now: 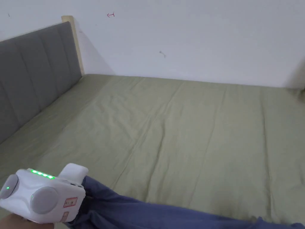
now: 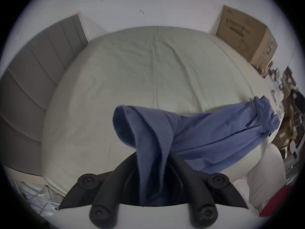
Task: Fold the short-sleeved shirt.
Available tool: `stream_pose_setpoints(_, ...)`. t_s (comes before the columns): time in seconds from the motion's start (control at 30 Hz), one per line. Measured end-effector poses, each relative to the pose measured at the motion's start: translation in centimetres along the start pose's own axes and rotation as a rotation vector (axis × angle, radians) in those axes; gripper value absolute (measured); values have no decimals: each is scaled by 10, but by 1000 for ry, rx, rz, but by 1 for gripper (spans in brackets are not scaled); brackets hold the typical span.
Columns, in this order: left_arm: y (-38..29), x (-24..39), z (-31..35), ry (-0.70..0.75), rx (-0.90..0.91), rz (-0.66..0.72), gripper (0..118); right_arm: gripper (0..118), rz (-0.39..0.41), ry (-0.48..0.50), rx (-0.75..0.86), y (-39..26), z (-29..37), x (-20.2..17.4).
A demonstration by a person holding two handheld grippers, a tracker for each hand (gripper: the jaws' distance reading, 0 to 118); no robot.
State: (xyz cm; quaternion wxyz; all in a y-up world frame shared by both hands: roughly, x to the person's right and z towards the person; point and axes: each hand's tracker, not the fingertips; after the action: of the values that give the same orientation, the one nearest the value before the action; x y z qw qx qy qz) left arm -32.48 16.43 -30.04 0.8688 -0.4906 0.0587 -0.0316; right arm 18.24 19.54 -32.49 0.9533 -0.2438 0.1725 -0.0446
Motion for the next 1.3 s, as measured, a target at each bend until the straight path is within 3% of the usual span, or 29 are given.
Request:
stream_pose_setpoints(0.03, 3, 5, 7, -49, 0, 11, 6, 0, -18, 0, -3, -2, 2, 2)
stream_pose_setpoints(0.07, 8, 14, 11, -220, -5, 101, 6, 0, -36, 7, -9, -5, 4, 5)
stream_pose_setpoints(0.13, 19, 39, 7, -431, -19, 239, 6, 0, -58, 14, -14, -8, 9, 11)
stream_pose_setpoints(0.27, 44, 121, -24, -623, -80, 231, 6, 0, -73, 9, -7, -11, 24, 19)
stream_pose_setpoints(0.3, 49, 138, -33, -655, -99, 217, 12, 0, -74, 8, -4, -11, 27, 21)
stream_pose_setpoints(0.33, 54, 154, -42, -693, -108, 207, 33, 0, -72, 3, 1, -12, 31, 23)
stream_pose_setpoints(0.37, 56, 165, -48, -721, -113, 219, 67, 0, -63, -7, 8, -13, 33, 26)
stream_pose_setpoints(0.4, 60, 180, -56, -755, -143, 241, 109, 0, -53, -19, 10, -13, 35, 29)
stream_pose_setpoints(0.43, 61, 183, -56, -779, -149, 264, 118, 0, -46, -30, 11, -13, 37, 32)
stream_pose_setpoints(0.6, 53, 157, -25, -749, -32, 269, 114, 0, -65, -45, 15, -15, 39, 45)
stream_pose_setpoints(0.67, 47, 149, -3, -600, 7, 219, 114, 0, -77, -50, 15, -15, 37, 47)
stream_pose_setpoints(0.7, 42, 147, 3, -542, 14, 185, 108, 0, -86, -46, 17, -16, 36, 48)
stream_pose_setpoints(0.73, 37, 145, 6, -507, 32, 158, 89, 0, -95, -41, 19, -16, 35, 49)
stream_pose_setpoints(0.77, 32, 146, 7, -488, 64, 141, 50, 0, -101, -37, 19, -16, 34, 49)
stream_pose_setpoints(0.8, 34, 146, 3, -465, 76, 129, 0, 0, -103, -36, 17, -17, 33, 49)
stream_pose_setpoints(0.87, 30, 161, -6, -387, 64, 123, 0, 0, -105, -35, 13, -17, 31, 48)
stream_pose_setpoints(0.97, 36, 182, -25, -489, 7, 89, 0, 0, -79, -43, 11, -19, 29, 49)
stream_pose_setpoints(1.23, 32, 264, -87, -426, -133, -118, 0, 0, -91, -55, -8, -17, 26, 64)
stream_pose_setpoints(1.3, 25, 274, -86, -406, -82, -139, 0, 0, -94, -65, -13, -17, 25, 68)
